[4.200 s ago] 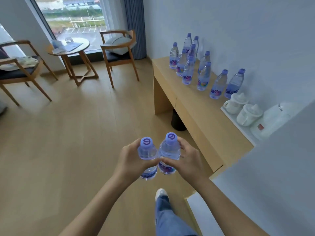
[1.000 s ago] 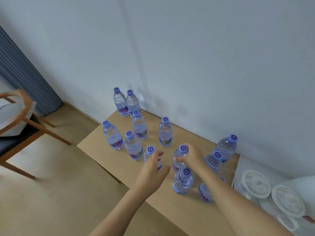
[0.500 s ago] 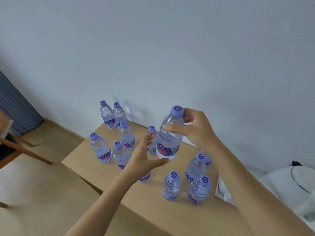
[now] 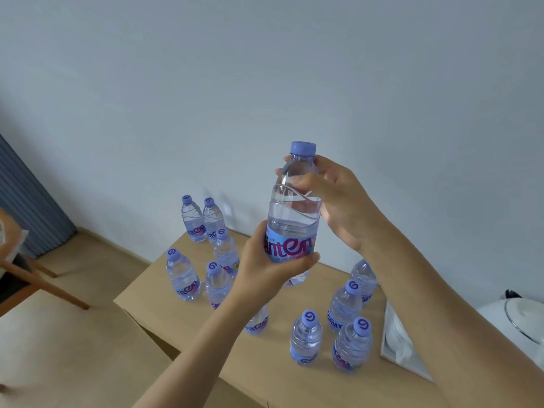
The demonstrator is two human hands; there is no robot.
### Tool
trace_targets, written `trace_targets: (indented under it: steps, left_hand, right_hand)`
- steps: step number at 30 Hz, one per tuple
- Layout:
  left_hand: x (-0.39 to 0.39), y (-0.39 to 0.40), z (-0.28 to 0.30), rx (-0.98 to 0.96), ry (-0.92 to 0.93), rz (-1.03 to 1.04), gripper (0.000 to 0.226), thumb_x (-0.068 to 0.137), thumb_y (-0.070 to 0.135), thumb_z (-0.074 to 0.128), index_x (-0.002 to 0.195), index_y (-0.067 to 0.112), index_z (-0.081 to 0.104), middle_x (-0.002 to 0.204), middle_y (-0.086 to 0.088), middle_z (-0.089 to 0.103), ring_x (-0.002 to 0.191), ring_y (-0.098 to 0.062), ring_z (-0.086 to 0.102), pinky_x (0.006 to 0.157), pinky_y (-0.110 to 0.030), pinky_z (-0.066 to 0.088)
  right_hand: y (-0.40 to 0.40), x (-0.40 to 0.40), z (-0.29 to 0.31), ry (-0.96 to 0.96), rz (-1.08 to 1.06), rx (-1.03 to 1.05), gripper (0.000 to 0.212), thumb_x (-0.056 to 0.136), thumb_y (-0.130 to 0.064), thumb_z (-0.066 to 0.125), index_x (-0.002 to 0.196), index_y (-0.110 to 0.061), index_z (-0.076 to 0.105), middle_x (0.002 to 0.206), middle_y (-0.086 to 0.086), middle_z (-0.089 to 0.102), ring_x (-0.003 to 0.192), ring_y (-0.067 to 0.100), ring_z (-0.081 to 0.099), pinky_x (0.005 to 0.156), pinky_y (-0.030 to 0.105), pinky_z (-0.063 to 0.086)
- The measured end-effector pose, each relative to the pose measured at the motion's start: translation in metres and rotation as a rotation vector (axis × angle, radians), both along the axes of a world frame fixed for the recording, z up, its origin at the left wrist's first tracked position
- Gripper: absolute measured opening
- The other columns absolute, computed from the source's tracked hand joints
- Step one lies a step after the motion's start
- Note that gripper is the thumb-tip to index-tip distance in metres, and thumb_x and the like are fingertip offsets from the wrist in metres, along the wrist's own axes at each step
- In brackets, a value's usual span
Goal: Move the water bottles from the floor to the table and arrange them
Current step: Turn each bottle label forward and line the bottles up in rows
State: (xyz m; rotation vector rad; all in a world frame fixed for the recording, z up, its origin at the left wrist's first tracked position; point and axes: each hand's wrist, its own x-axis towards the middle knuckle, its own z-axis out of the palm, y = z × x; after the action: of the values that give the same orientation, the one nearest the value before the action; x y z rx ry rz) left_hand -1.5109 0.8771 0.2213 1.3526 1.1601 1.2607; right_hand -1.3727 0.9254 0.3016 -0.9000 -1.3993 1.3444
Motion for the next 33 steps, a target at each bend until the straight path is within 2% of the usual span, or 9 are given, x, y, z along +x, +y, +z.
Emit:
trace_targets:
  steps: [4, 7, 12, 17, 21, 23, 27, 31, 33]
  left_hand:
    - [0.001, -0.005, -0.001, 0.017, -0.005, 0.077, 0.049, 0.065, 0.008, 0.087, 0.106, 0.014, 0.062, 0.090, 0.001, 0.072, 0.081, -0.014, 0.071, 0.067, -0.024, 0.057]
    - [0.003, -0.008, -0.002, 0.009, 0.004, 0.098, 0.049, 0.063, 0.011, 0.089, 0.103, 0.014, 0.061, 0.089, 0.002, 0.072, 0.080, -0.014, 0.071, 0.067, -0.025, 0.058]
    - [-0.001, -0.015, 0.003, -0.044, -0.022, 0.013, 0.054, 0.063, 0.014, 0.089, 0.108, 0.019, 0.059, 0.092, 0.004, 0.071, 0.082, -0.010, 0.070, 0.066, -0.021, 0.056]
    - [-0.011, -0.019, 0.008, -0.074, -0.085, -0.119, 0.055, 0.060, 0.026, 0.088, 0.108, 0.021, 0.062, 0.092, 0.002, 0.073, 0.085, -0.012, 0.071, 0.068, -0.019, 0.054]
    - [-0.007, -0.024, 0.007, -0.061, -0.106, -0.086, 0.046, 0.066, 0.016, 0.086, 0.105, 0.018, 0.063, 0.088, 0.001, 0.073, 0.080, -0.010, 0.070, 0.066, -0.018, 0.053]
    - [-0.004, -0.027, 0.006, -0.051, -0.133, -0.053, 0.041, 0.068, 0.011, 0.084, 0.103, 0.017, 0.063, 0.085, 0.002, 0.073, 0.076, -0.009, 0.070, 0.064, -0.017, 0.053]
    - [0.003, -0.032, 0.002, -0.028, -0.110, 0.062, 0.039, 0.069, 0.011, 0.085, 0.101, 0.017, 0.064, 0.085, -0.001, 0.072, 0.076, -0.013, 0.071, 0.063, -0.021, 0.054]
    - [0.007, -0.035, 0.001, -0.001, -0.049, 0.139, 0.044, 0.067, 0.014, 0.087, 0.103, 0.019, 0.062, 0.087, 0.003, 0.071, 0.078, -0.013, 0.070, 0.062, -0.021, 0.055]
    - [0.009, -0.038, 0.000, -0.008, -0.043, 0.145, 0.046, 0.067, 0.016, 0.087, 0.105, 0.020, 0.061, 0.087, 0.004, 0.071, 0.079, -0.012, 0.070, 0.061, -0.022, 0.056]
  right_hand:
    - [-0.009, -0.016, -0.006, -0.098, -0.058, 0.058, 0.035, 0.079, -0.025, 0.075, 0.110, -0.018, 0.061, 0.097, -0.003, 0.069, 0.093, 0.019, 0.069, 0.092, 0.044, 0.055]
    - [-0.013, -0.026, -0.012, -0.102, -0.129, 0.090, 0.042, 0.073, -0.023, 0.080, 0.109, -0.019, 0.058, 0.101, -0.001, 0.069, 0.089, 0.017, 0.071, 0.086, 0.041, 0.058]
    - [-0.012, -0.024, -0.010, -0.068, -0.114, 0.076, 0.038, 0.075, -0.007, 0.076, 0.108, -0.012, 0.060, 0.089, 0.000, 0.067, 0.080, 0.016, 0.067, 0.079, 0.042, 0.058]
    - [-0.011, -0.015, 0.001, 0.051, -0.024, 0.038, 0.039, 0.077, -0.001, 0.070, 0.114, -0.012, 0.061, 0.100, 0.011, 0.066, 0.083, 0.016, 0.065, 0.075, 0.028, 0.058]
    - [-0.012, -0.014, 0.001, 0.019, 0.017, 0.042, 0.043, 0.072, -0.011, 0.069, 0.115, -0.014, 0.062, 0.109, 0.018, 0.067, 0.088, 0.016, 0.066, 0.078, 0.029, 0.058]
    - [-0.014, -0.015, -0.001, 0.006, 0.007, 0.044, 0.041, 0.074, -0.012, 0.070, 0.114, -0.009, 0.060, 0.104, 0.016, 0.068, 0.085, 0.016, 0.067, 0.076, 0.029, 0.059]
    - [-0.018, -0.023, -0.007, -0.072, -0.130, 0.075, 0.038, 0.075, -0.016, 0.081, 0.106, -0.017, 0.059, 0.098, -0.002, 0.069, 0.089, 0.017, 0.070, 0.074, 0.031, 0.059]
    - [-0.020, -0.030, -0.013, -0.077, -0.283, 0.045, 0.043, 0.070, -0.025, 0.086, 0.103, -0.020, 0.059, 0.098, -0.003, 0.070, 0.088, 0.016, 0.070, 0.077, 0.033, 0.059]
    - [-0.021, -0.032, -0.014, -0.081, -0.311, 0.042, 0.039, 0.071, -0.019, 0.083, 0.101, -0.018, 0.059, 0.092, -0.001, 0.070, 0.082, 0.018, 0.071, 0.073, 0.032, 0.059]
